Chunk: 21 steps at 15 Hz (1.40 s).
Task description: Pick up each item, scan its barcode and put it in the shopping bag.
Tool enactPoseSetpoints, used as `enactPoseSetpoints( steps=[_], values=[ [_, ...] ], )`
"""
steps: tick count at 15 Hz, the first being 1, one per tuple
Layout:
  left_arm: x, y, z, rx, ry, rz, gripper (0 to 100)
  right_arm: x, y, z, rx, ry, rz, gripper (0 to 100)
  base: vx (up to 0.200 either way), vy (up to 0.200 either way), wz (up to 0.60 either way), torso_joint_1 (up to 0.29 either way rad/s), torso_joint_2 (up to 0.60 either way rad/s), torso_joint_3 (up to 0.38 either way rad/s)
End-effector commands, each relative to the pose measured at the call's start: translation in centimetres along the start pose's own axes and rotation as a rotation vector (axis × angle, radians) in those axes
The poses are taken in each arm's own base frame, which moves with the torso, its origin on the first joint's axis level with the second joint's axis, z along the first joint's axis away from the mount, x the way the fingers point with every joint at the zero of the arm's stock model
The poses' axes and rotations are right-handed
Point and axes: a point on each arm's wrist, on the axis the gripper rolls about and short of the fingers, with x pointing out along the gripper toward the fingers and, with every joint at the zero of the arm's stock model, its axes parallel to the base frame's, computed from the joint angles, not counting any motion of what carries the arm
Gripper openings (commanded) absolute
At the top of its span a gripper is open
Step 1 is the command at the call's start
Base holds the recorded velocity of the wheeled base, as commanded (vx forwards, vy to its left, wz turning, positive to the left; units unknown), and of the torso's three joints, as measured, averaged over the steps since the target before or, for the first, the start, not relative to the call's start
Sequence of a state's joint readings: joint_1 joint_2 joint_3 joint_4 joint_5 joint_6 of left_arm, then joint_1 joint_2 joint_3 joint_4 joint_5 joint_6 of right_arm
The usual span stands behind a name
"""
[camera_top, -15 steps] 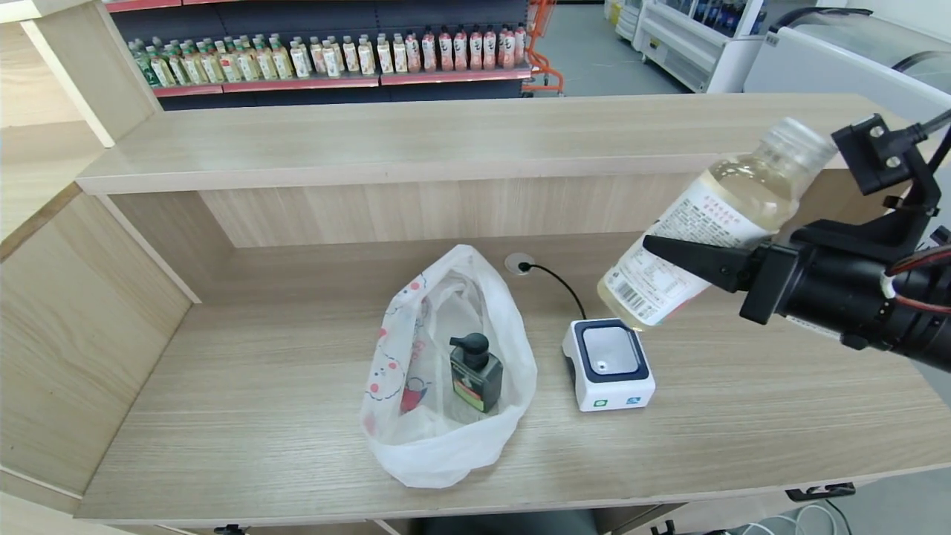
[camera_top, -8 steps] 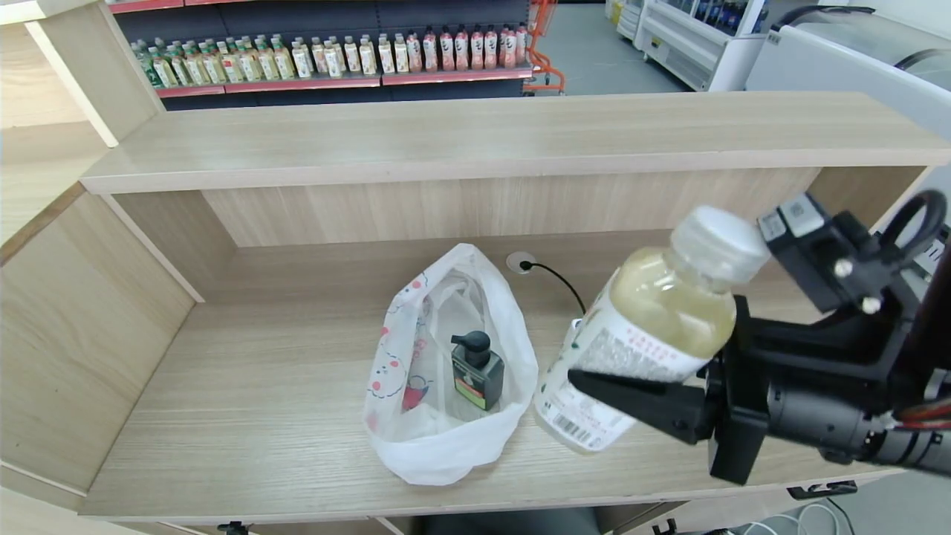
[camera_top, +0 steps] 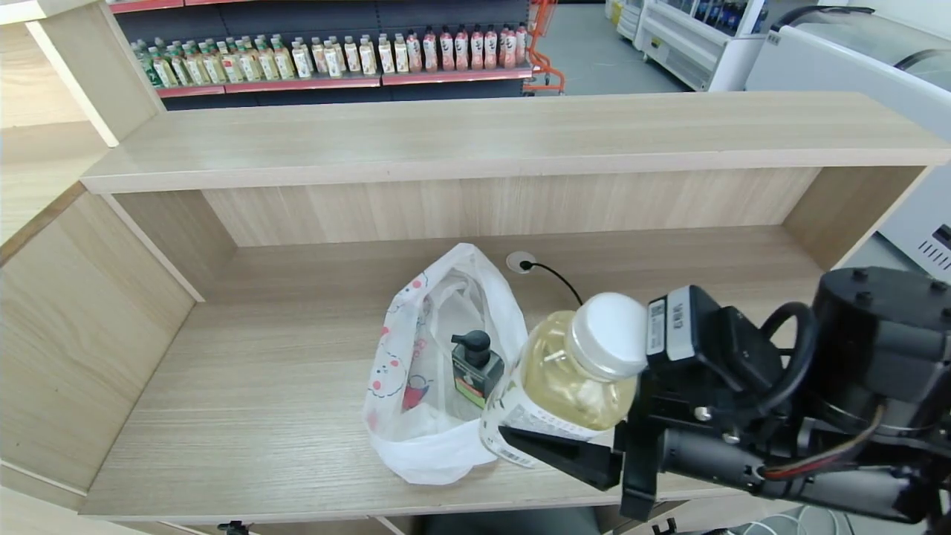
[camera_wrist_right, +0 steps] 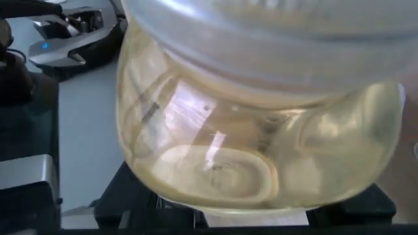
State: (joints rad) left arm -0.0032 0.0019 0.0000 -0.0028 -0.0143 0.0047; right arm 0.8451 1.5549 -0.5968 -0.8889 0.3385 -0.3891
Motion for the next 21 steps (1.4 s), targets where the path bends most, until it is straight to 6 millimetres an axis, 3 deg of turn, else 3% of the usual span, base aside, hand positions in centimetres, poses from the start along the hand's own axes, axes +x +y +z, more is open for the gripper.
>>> enactPoseSetpoints(
  steps=[1,4,14,21],
  values=[
    [0.0,0.0,0.0,0.000,-0.001,0.001,100,3.1,0.2,-3.2,-0.042,0.043,0.021,0,0.000,0.000,0.00,0.000,0.00,0.000],
    [0.0,0.0,0.0,0.000,-0.001,0.001,100,5.2,0.4,-5.4,-0.116,0.021,0.007,0,0.000,0.000,0.00,0.000,0.00,0.000],
    [0.0,0.0,0.0,-0.006,-0.001,-0.001,100,7.6,0.8,-9.3,-0.182,-0.017,-0.041,0,0.000,0.000,0.00,0.000,0.00,0.000],
    [0.0,0.0,0.0,-0.006,-0.001,0.001,100,8.1,0.3,-10.1,-0.181,-0.013,-0.059,0,0.000,0.000,0.00,0.000,0.00,0.000]
  ],
)
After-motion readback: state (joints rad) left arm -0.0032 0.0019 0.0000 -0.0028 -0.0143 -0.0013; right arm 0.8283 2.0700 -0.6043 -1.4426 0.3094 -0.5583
